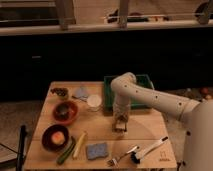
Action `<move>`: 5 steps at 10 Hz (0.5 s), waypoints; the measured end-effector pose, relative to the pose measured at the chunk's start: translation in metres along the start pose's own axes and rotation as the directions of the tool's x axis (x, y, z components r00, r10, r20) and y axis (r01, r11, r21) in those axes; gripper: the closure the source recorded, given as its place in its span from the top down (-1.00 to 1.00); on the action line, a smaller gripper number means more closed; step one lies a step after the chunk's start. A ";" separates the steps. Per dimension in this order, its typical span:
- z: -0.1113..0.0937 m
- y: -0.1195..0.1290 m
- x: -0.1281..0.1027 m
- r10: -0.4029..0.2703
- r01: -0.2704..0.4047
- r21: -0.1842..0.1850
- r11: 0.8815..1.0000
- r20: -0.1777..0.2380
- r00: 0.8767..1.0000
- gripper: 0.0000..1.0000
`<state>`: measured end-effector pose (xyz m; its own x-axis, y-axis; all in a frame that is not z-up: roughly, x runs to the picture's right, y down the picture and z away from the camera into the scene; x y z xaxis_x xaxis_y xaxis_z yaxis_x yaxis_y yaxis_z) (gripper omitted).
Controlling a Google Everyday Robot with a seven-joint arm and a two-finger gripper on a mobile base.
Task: Place eraser in table surface
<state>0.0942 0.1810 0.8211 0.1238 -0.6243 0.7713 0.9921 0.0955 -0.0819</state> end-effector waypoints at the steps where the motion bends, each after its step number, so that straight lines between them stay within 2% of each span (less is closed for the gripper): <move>1: 0.000 0.001 0.000 -0.001 0.001 0.000 1.000 0.000 1.000 0.57; 5: -0.001 0.001 -0.001 -0.006 0.006 0.001 1.000 0.000 1.000 0.60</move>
<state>0.0954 0.1810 0.8199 0.1179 -0.6247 0.7719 0.9927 0.0929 -0.0764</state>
